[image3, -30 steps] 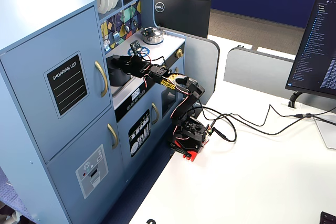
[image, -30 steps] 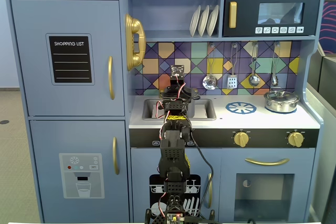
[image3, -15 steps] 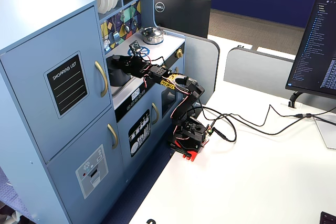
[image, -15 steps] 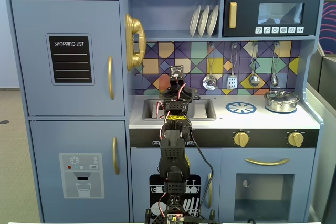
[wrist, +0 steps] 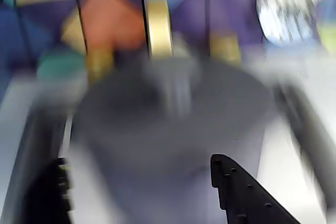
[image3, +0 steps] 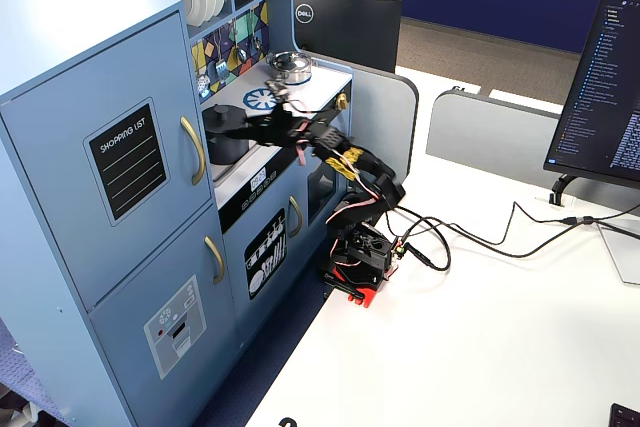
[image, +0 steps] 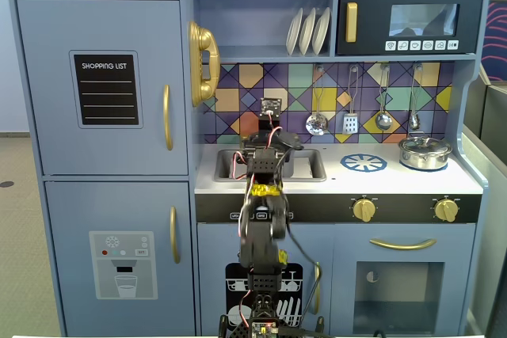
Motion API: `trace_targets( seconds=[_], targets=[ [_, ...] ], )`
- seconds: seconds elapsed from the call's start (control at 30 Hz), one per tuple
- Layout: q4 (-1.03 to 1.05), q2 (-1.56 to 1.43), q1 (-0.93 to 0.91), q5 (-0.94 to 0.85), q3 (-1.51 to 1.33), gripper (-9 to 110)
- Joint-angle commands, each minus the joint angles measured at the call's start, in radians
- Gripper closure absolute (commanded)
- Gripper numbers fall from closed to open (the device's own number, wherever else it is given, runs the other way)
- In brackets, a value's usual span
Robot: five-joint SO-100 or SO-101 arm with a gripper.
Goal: Pick up the lid from the counter and put it on the gray recipient
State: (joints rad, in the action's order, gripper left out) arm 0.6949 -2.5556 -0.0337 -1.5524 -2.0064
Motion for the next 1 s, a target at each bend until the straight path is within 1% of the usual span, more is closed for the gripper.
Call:
trace_targets(
  seconds=[0.0, 0.1, 0.13, 0.2, 0.4, 0.57, 0.63, 0.73, 0.83, 0.97],
  targets=[
    [0.397, -0.273, 0.049, 0.023, 0.026, 84],
    [0.572, -0.397, 0.058, 0.080, -0.071, 92],
    [0.589, -0.431, 0.058, 0.094, -0.121, 96],
    [0.592, -0.489, 0.044, 0.066, -0.247, 102],
    [0.474, -0.623, 0.026, 0.112, -0.670, 102],
    [0.451, -0.621, 0.046, 0.089, -0.879, 102],
    [0.460, -0.621, 0.048, 0.106, -0.942, 102],
    [0.532, -0.621, 0.044, 0.114, -0.994, 102],
    [0.647, -0.623, 0.055, 0.192, -0.994, 102],
    [0.775, -0.621, 0.052, 0.152, -0.994, 102]
  ],
)
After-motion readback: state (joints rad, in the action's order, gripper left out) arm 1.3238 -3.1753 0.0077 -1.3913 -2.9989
